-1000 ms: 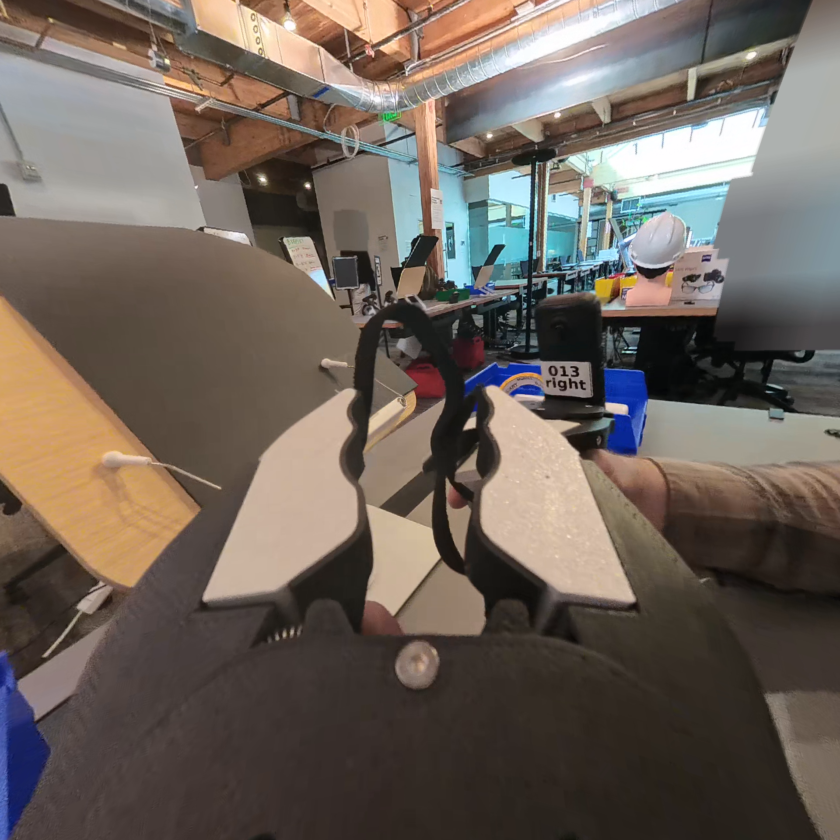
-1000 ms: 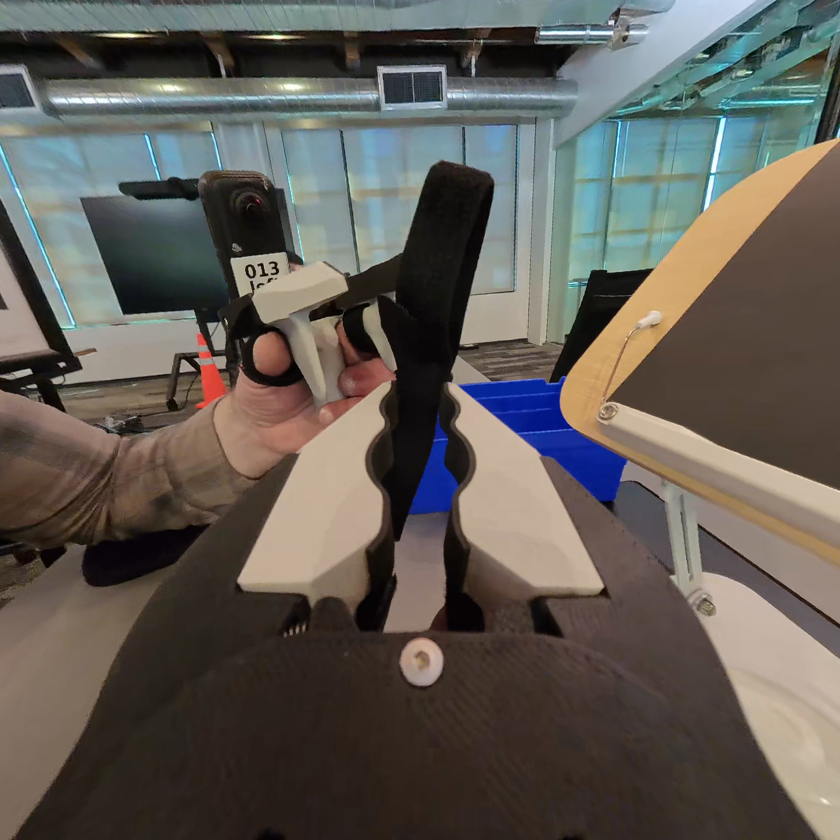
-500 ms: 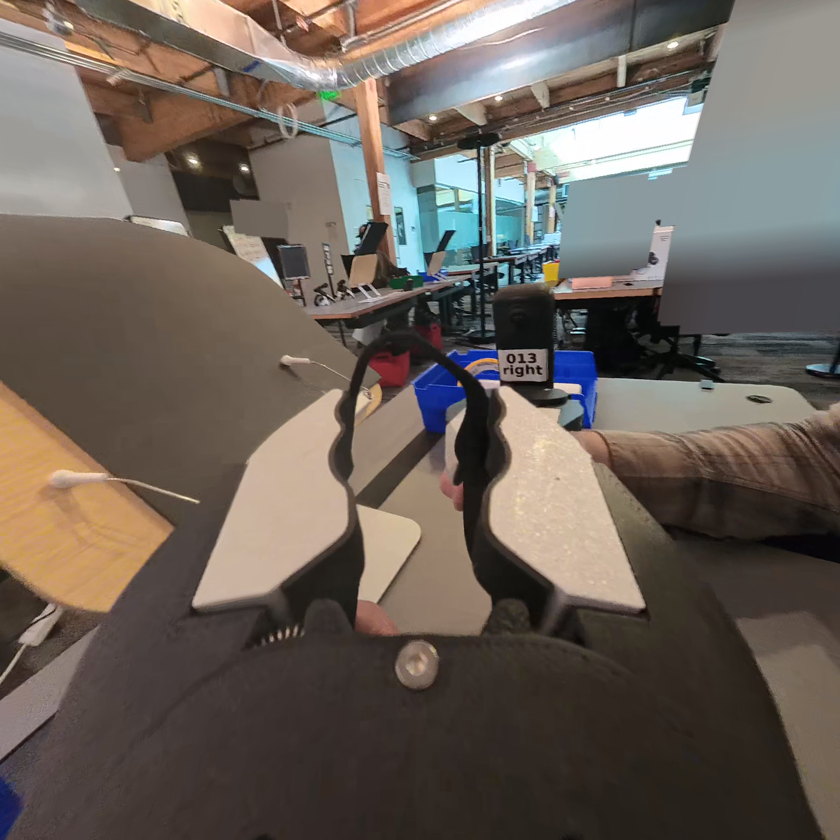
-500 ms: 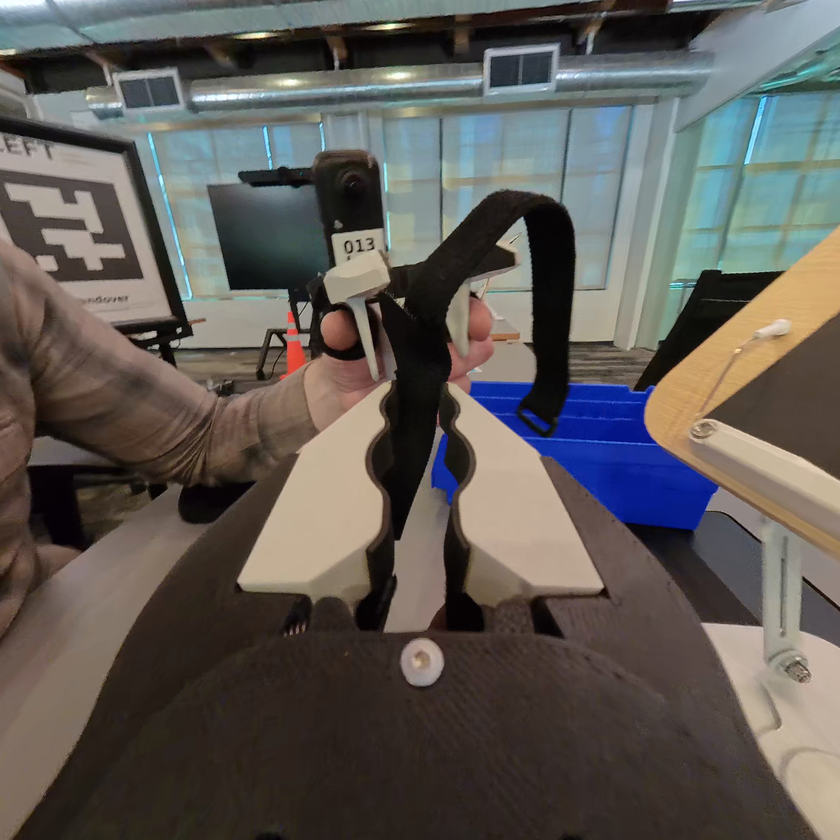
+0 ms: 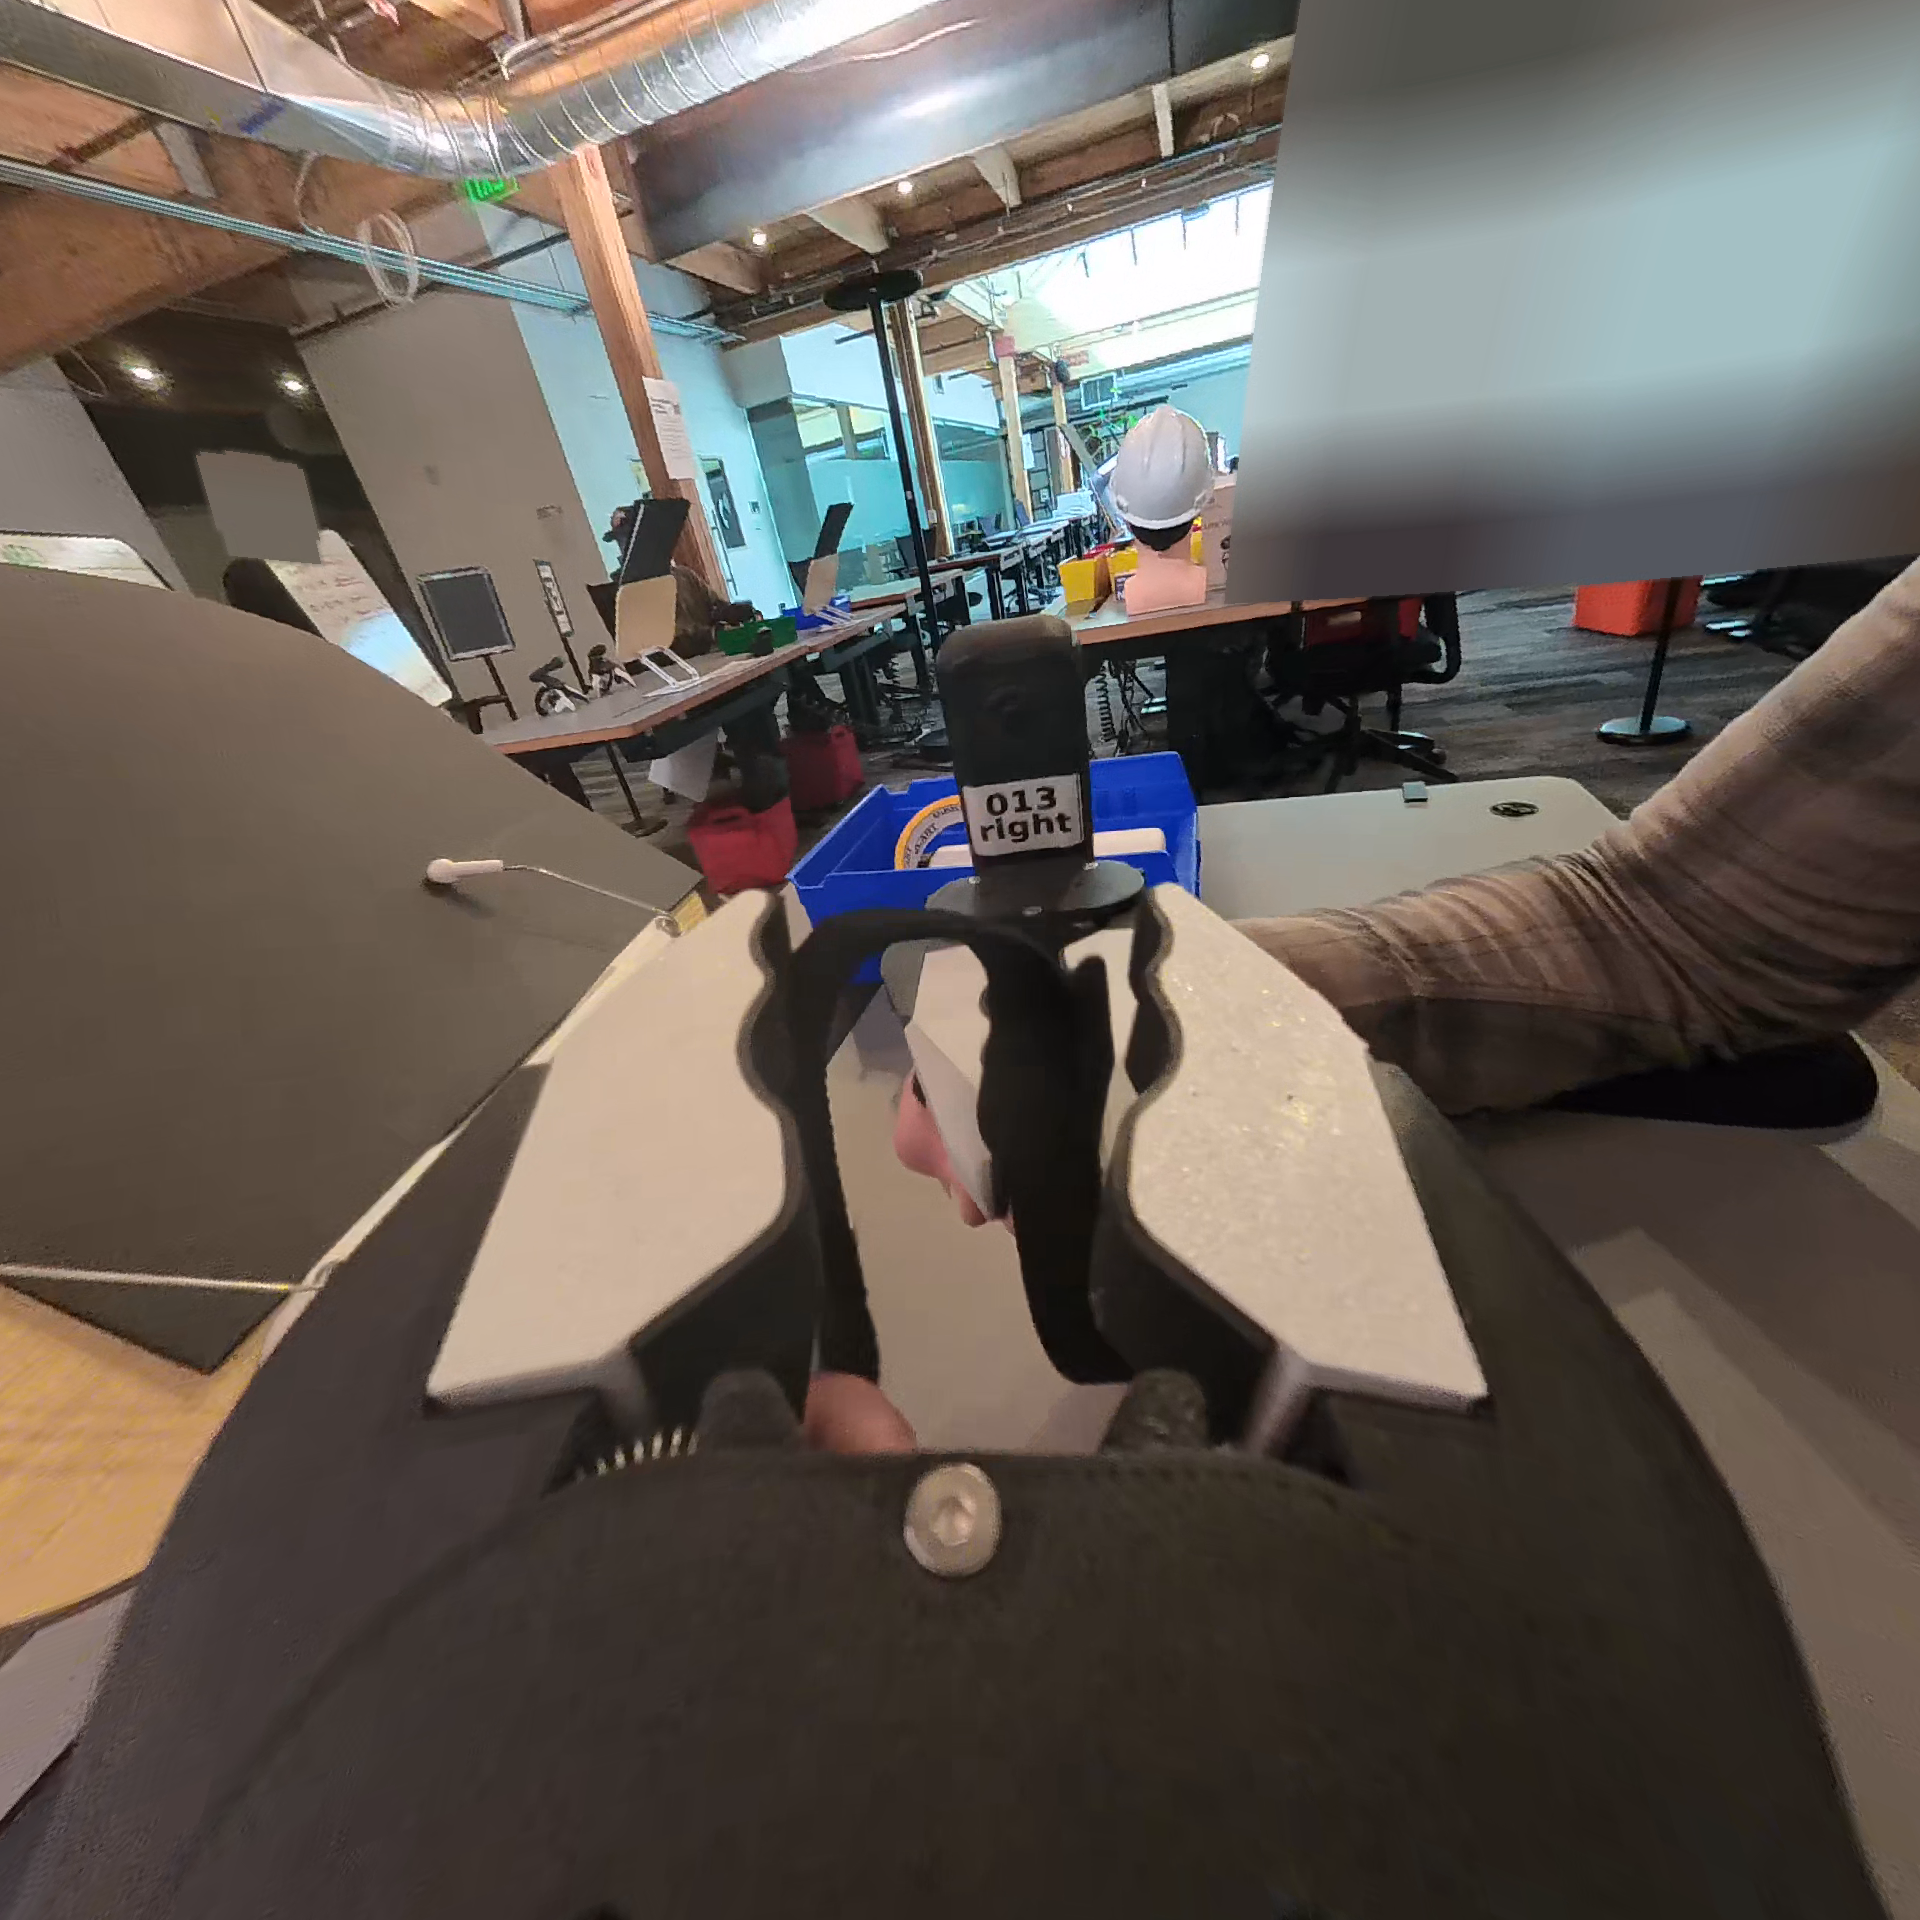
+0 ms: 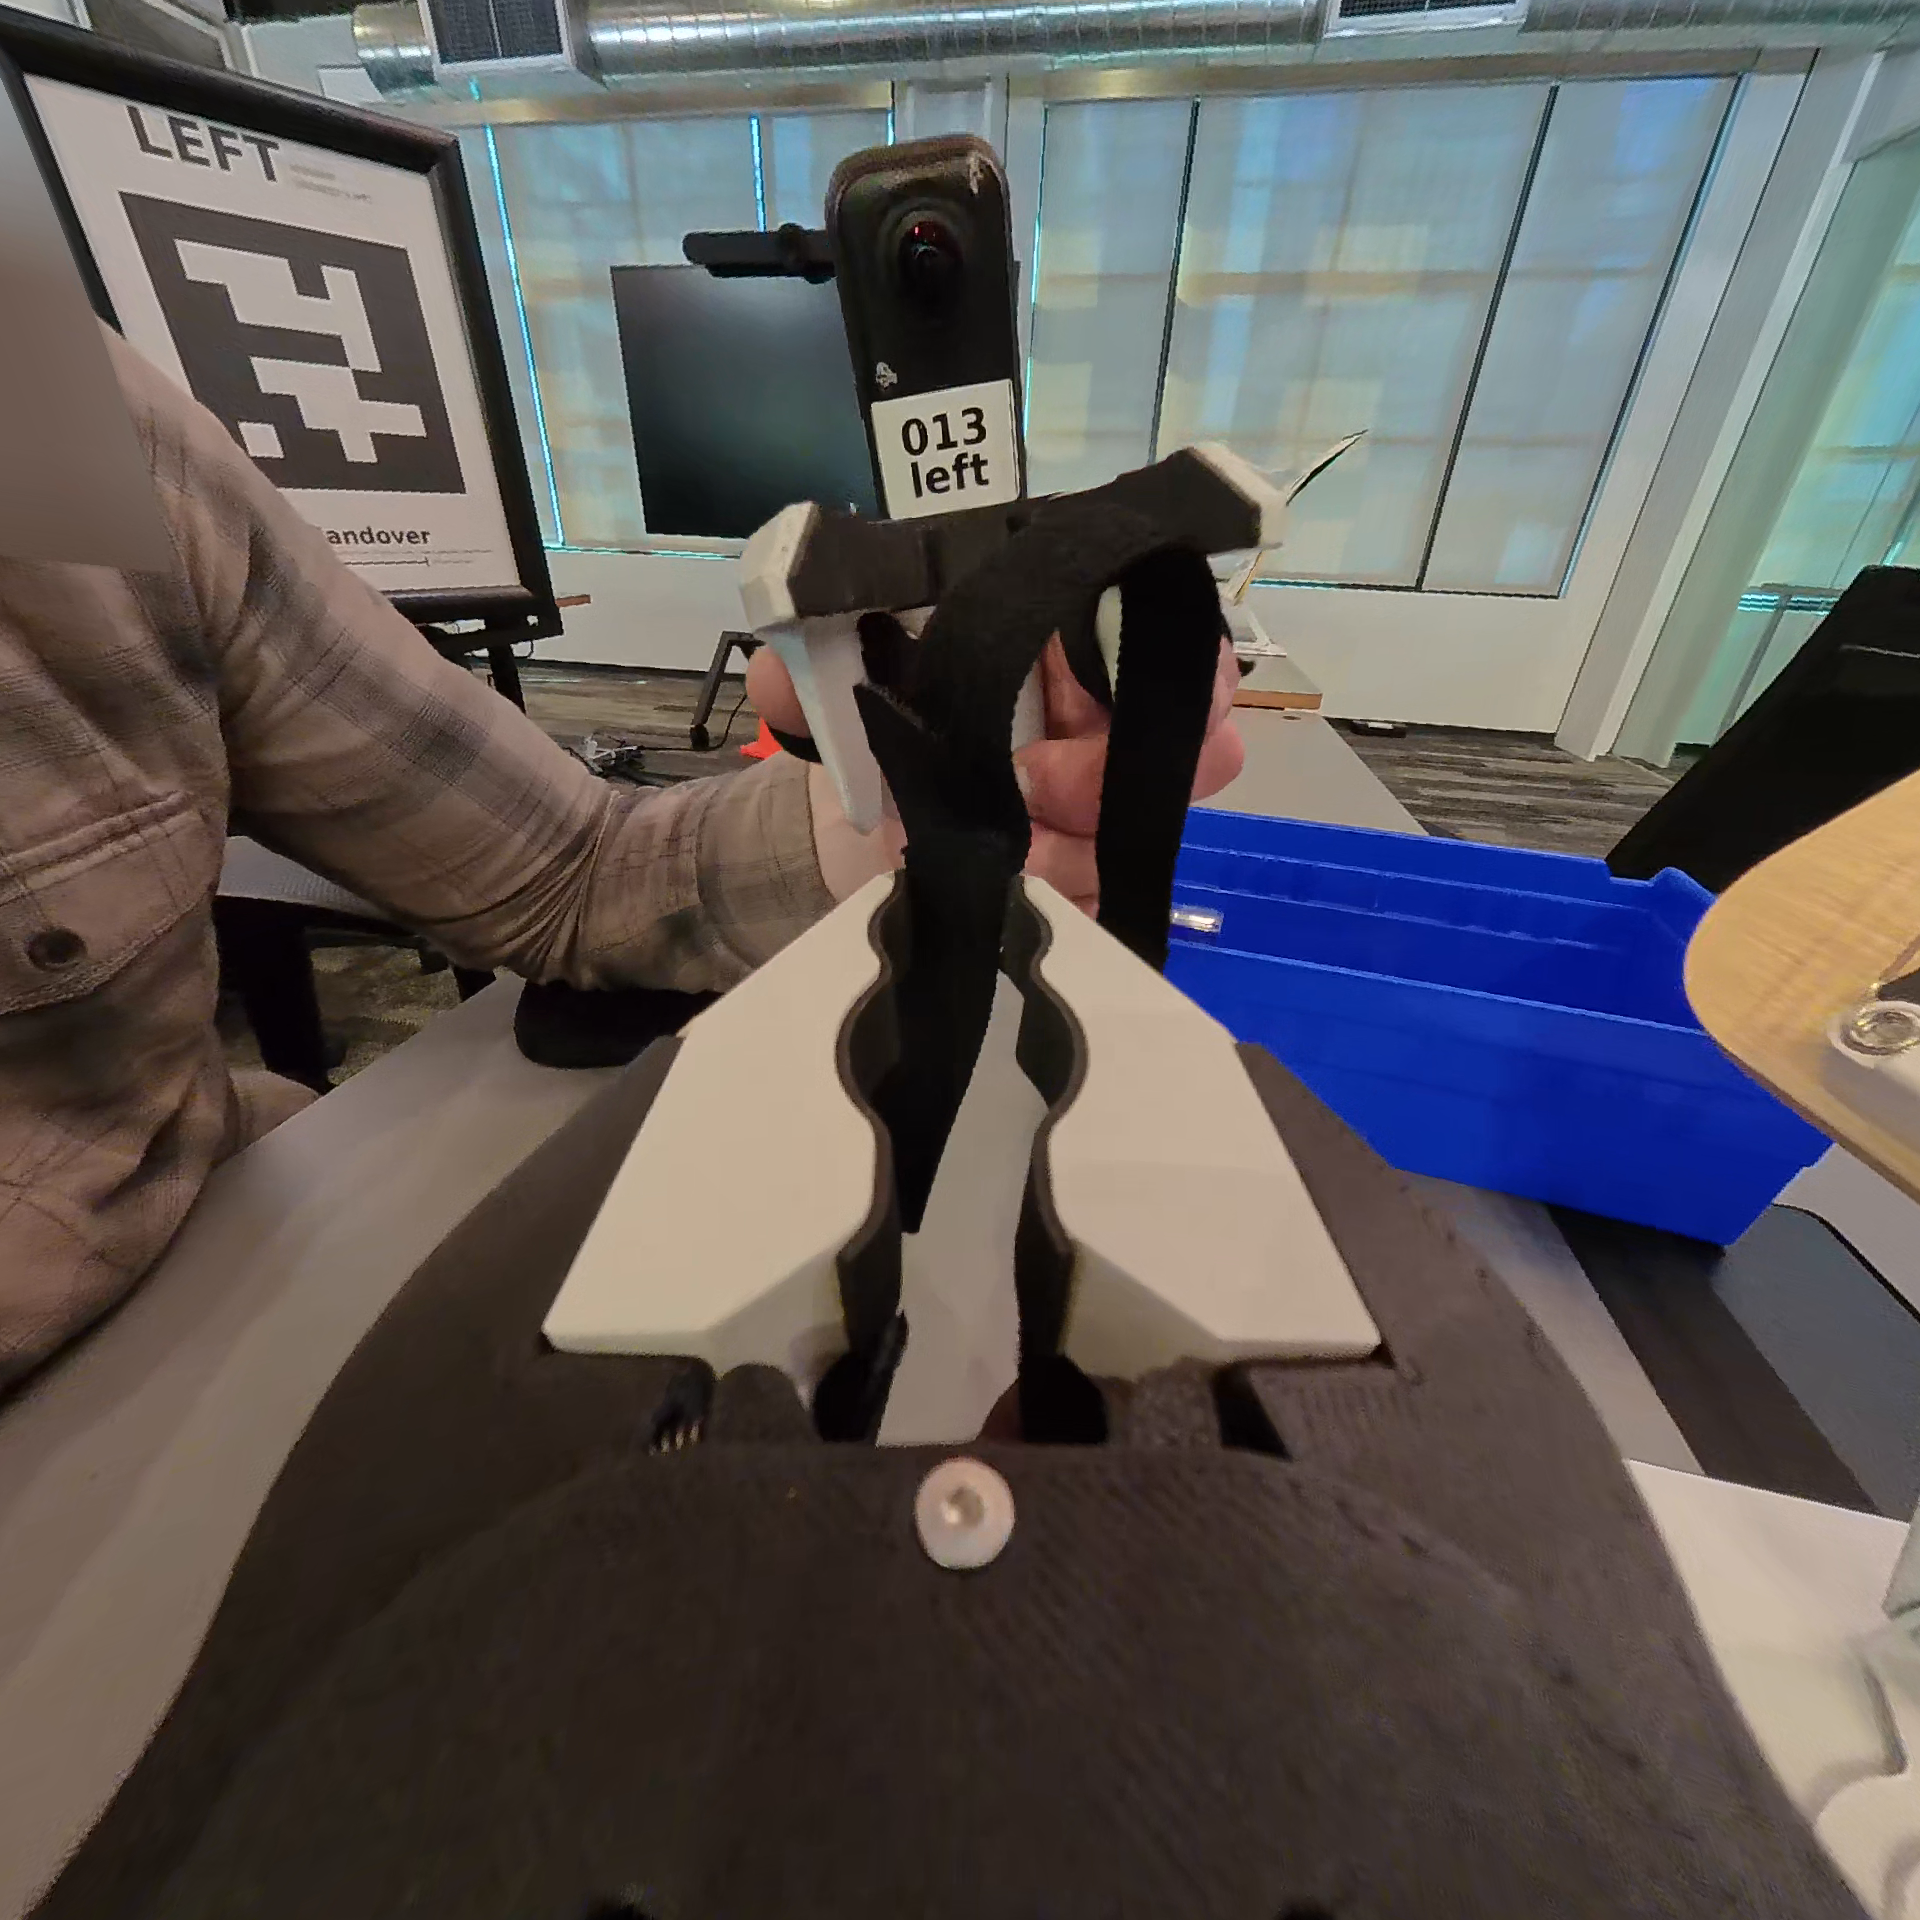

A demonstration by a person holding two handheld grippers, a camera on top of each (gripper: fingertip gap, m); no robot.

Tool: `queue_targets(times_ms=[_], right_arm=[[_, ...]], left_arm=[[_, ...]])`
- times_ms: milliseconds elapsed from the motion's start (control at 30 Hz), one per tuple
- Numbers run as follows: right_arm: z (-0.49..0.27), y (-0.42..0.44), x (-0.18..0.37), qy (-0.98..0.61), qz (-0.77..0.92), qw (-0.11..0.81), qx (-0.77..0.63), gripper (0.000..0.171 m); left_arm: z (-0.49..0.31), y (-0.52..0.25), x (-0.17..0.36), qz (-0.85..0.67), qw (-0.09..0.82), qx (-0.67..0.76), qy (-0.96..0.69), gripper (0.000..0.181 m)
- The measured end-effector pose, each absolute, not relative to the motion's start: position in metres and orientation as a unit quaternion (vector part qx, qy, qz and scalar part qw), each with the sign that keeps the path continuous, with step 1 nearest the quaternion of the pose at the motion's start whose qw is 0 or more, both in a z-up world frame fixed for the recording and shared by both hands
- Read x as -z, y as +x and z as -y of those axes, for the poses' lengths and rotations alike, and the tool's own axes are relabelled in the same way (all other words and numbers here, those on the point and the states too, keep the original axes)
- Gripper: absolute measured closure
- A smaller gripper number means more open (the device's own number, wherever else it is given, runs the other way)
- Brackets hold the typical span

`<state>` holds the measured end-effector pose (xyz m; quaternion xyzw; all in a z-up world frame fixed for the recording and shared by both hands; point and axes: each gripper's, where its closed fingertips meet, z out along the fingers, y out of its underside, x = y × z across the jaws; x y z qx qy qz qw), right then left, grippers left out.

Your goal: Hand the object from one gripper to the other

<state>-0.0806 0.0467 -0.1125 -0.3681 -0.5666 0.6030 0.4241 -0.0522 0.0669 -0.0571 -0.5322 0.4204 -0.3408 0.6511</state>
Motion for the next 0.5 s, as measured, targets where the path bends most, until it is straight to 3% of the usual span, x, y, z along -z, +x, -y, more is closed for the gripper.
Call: queue_targets(times_ms=[500], right_arm=[[-0.032, -0.075, 0.116, -0.343, 0.591, 0.403, -0.608, 0.157]], left_arm=[[-0.069, -0.062, 0.065, -0.435, 0.637, 0.341, -0.537, 0.119]])
